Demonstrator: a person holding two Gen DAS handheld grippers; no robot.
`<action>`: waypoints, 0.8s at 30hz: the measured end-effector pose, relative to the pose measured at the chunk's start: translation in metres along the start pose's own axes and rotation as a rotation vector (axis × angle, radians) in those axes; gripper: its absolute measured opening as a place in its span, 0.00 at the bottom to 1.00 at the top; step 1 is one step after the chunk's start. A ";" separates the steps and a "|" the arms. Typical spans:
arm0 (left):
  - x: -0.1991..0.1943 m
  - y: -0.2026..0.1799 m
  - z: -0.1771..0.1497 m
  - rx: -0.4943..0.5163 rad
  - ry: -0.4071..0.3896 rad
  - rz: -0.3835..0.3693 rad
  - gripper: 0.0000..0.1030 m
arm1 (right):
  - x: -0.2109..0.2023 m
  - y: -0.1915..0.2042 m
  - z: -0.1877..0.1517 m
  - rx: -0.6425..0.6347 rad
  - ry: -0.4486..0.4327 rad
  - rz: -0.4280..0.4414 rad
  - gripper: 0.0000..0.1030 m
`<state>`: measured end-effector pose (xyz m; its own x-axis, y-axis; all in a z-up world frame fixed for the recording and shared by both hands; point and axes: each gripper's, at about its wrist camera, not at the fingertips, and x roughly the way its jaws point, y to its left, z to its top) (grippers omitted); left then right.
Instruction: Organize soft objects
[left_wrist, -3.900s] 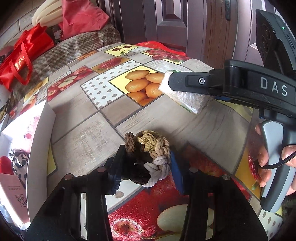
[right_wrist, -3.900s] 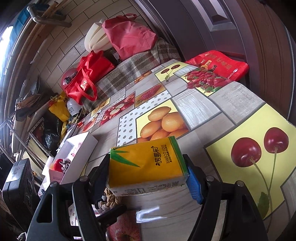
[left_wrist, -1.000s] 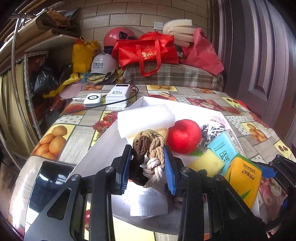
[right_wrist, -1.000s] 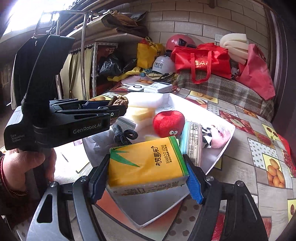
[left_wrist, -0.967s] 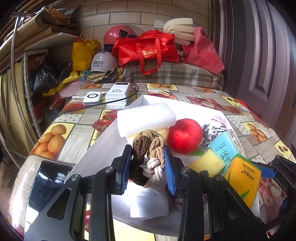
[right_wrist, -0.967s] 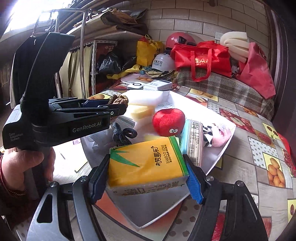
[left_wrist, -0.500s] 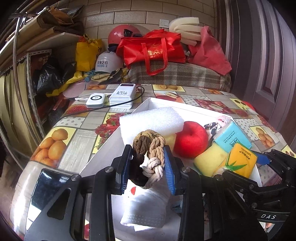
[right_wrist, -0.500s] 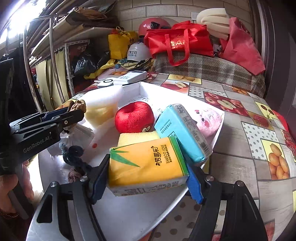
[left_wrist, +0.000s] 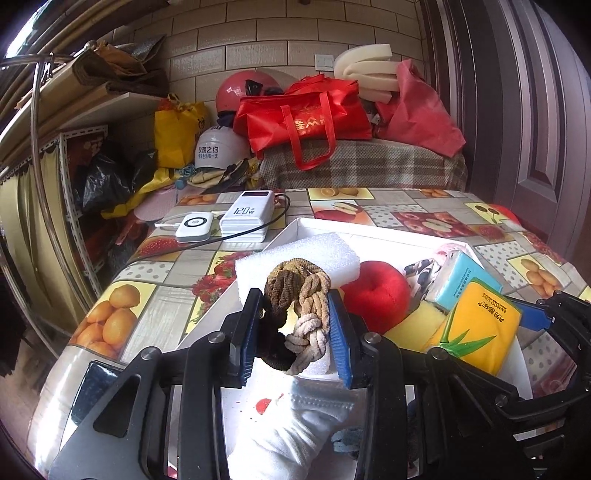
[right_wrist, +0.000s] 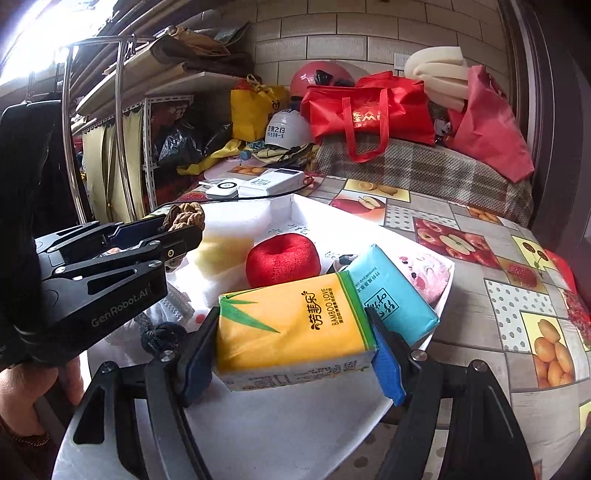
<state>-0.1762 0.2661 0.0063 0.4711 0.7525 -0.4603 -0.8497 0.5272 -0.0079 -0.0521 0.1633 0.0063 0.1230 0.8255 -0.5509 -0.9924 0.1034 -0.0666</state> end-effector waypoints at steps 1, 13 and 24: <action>-0.001 0.000 0.000 -0.002 -0.005 0.005 0.36 | 0.000 0.000 0.000 -0.003 -0.002 -0.001 0.71; -0.022 0.005 -0.006 -0.036 -0.107 0.136 0.91 | -0.006 0.010 0.000 -0.058 -0.040 -0.043 1.00; -0.028 0.010 -0.007 -0.072 -0.138 0.189 1.00 | -0.005 0.005 0.001 -0.030 -0.040 -0.052 1.00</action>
<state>-0.1995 0.2469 0.0126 0.3254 0.8846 -0.3340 -0.9383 0.3457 0.0014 -0.0575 0.1597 0.0095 0.1741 0.8410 -0.5122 -0.9841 0.1307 -0.1200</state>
